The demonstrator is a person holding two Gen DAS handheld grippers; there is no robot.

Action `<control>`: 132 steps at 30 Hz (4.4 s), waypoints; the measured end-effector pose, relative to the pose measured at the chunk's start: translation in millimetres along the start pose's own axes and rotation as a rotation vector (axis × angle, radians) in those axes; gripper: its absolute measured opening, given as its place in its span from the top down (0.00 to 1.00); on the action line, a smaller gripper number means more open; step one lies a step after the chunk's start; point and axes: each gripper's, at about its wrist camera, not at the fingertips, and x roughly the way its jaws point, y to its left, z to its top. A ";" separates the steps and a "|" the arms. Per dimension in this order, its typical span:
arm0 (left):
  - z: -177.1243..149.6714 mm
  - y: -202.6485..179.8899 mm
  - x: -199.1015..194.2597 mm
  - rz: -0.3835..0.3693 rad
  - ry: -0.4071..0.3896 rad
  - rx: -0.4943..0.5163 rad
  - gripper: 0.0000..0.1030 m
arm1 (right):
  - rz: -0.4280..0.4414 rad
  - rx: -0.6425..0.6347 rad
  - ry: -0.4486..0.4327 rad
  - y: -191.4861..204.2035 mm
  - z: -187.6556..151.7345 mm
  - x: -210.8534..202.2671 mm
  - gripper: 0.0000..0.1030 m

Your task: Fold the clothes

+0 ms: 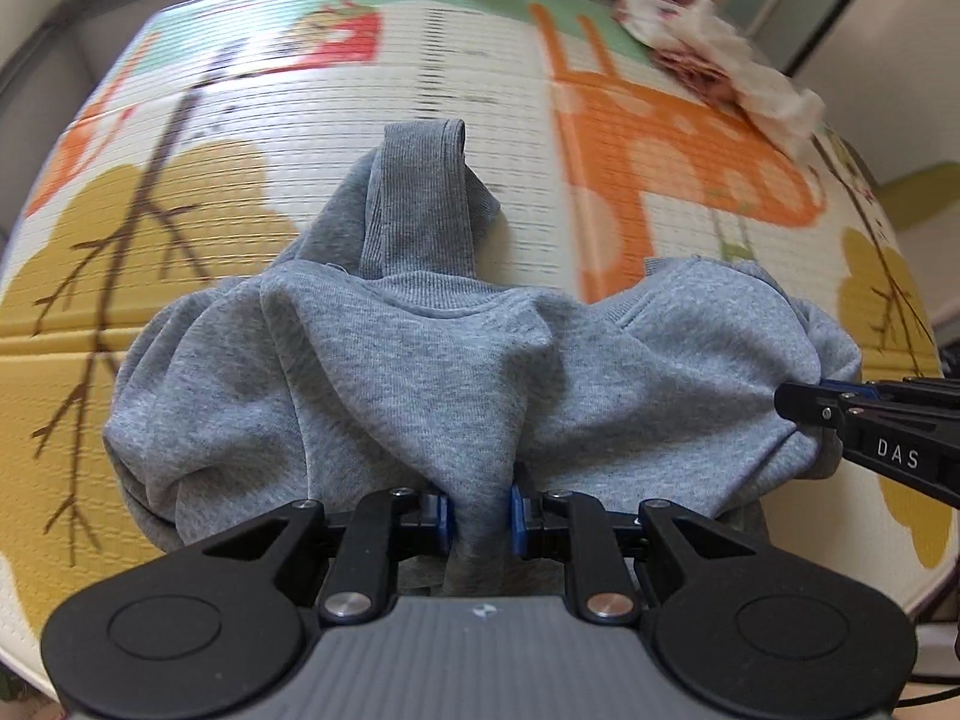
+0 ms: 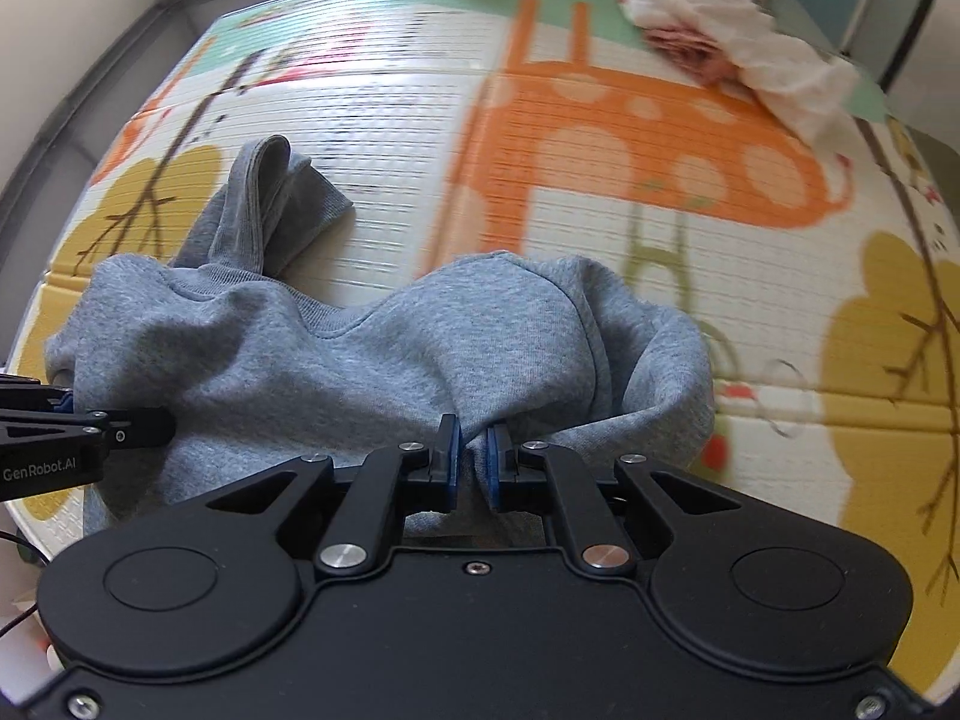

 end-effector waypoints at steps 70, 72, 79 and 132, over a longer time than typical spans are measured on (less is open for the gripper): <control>84.0 -20.8 51.6 -0.051 0.043 0.221 0.20 | -0.121 0.049 0.071 -152.7 38.0 42.5 0.40; 82.3 -19.0 57.1 -0.068 0.062 0.207 0.20 | -0.112 0.044 0.081 -152.2 38.5 48.3 0.40; 67.9 -23.5 65.3 -0.066 0.091 0.230 0.45 | -0.085 0.037 0.122 -151.0 32.6 68.0 0.40; 219.3 -62.5 -9.3 0.071 -0.241 0.234 0.87 | -0.157 0.135 -0.336 -159.6 145.8 -64.0 0.92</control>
